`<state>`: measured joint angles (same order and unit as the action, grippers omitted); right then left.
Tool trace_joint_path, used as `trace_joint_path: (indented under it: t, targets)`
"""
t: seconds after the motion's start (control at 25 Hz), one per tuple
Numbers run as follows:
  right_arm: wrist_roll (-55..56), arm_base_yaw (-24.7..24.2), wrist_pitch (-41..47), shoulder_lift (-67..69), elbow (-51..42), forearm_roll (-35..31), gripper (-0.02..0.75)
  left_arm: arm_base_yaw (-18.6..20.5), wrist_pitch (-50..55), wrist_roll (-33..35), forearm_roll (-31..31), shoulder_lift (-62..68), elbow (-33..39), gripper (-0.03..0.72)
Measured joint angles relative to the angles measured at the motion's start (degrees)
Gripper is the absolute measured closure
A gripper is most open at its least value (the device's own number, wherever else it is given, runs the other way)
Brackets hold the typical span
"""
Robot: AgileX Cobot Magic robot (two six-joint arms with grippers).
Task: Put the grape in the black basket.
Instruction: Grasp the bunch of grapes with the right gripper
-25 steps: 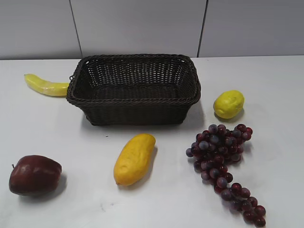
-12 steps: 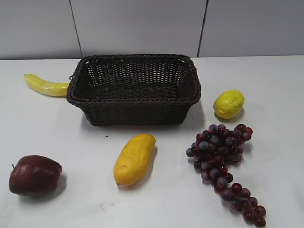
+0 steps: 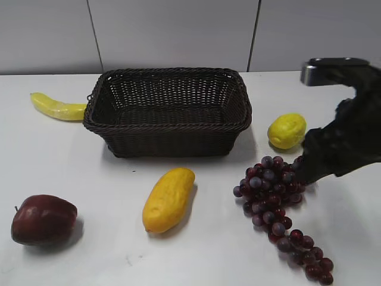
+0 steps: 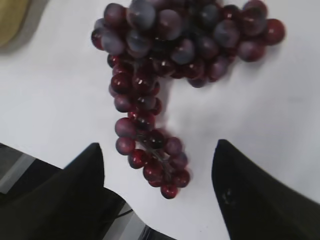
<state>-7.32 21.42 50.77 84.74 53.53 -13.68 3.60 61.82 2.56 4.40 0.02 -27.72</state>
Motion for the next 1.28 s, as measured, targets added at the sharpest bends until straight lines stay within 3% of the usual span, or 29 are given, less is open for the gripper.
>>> trace_joint_path:
  t: [0.24, 1.08, 1.16, 1.28]
  targets:
    - [1.1, 5.2, -0.6, 8.9, 1.3, -0.6, 0.226, 0.0, 0.0, 0.0, 0.0, 0.0, 0.0, 0.460]
    - [0.9, 5.3, -7.4, 24.8, 2.6, -2.7, 0.228, 0.0, 0.0, 0.0, 0.0, 0.0, 0.0, 0.460]
    - [0.9, 5.3, -7.9, 24.8, 2.7, -2.7, 0.250, 0.0, 0.0, 0.0, 0.0, 0.0, 0.0, 0.459]
    - [0.8, 5.3, -8.0, 24.8, 2.7, -2.7, 0.393, 0.0, 0.0, 0.0, 0.0, 0.0, 0.0, 0.459]
